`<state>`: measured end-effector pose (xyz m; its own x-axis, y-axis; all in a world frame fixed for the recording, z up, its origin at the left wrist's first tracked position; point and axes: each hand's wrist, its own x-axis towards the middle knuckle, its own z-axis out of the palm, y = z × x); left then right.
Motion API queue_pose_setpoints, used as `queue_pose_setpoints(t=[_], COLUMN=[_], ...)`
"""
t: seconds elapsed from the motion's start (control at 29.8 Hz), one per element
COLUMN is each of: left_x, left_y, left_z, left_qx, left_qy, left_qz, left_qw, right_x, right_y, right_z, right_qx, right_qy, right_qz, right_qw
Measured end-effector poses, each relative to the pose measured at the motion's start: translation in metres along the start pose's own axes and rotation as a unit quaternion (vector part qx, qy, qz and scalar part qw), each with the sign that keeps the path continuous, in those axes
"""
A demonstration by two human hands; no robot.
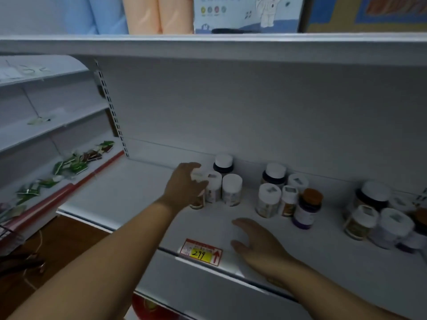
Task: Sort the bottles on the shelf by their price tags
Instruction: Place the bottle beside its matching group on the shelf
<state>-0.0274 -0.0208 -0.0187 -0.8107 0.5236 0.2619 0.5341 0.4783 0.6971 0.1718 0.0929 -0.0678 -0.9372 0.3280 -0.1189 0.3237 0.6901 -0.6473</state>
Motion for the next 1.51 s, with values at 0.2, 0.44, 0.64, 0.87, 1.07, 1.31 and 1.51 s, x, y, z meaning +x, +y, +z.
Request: queue_pose_setpoints(t=[0.2,0.44,0.64,0.87,1.07,1.31,1.51], left_x=[0.015,-0.004,-0.038,-0.087,-0.148,-0.180,-0.185], left_y=[-0.027,0.030,0.116,0.256,0.364,0.394,0.362], left_z=[-0.003,-0.030,0.026,0.151,0.253,0.286,0.294], left_qx=[0.031,-0.167,-0.176,-0.219,-0.175,-0.017,0.003], left_qy=[-0.091,-0.181,-0.251,-0.342,-0.415,-0.346,-0.335], left_qz=[0.006,0.020,0.042,0.060,0.146,0.256,0.192], left_qw=[0.995,0.969,0.951,0.912,0.881,0.902,0.923], right_x=[0.008,0.012,-0.043,-0.163,-0.275,-0.287,-0.256], right_y=[-0.011,-0.037,0.008,0.123,0.220,0.265,0.278], right_z=[0.007,-0.017,-0.078,-0.170,-0.231,-0.241,-0.216], right_qx=[0.015,0.155,0.196,0.204,0.196,0.100,0.078], right_qy=[0.025,0.040,0.091,0.167,0.211,0.176,0.143], right_qz=[0.005,-0.024,-0.039,0.071,0.137,0.120,0.129], right_qw=[1.000,0.987,0.976,0.962,0.948,0.972,0.978])
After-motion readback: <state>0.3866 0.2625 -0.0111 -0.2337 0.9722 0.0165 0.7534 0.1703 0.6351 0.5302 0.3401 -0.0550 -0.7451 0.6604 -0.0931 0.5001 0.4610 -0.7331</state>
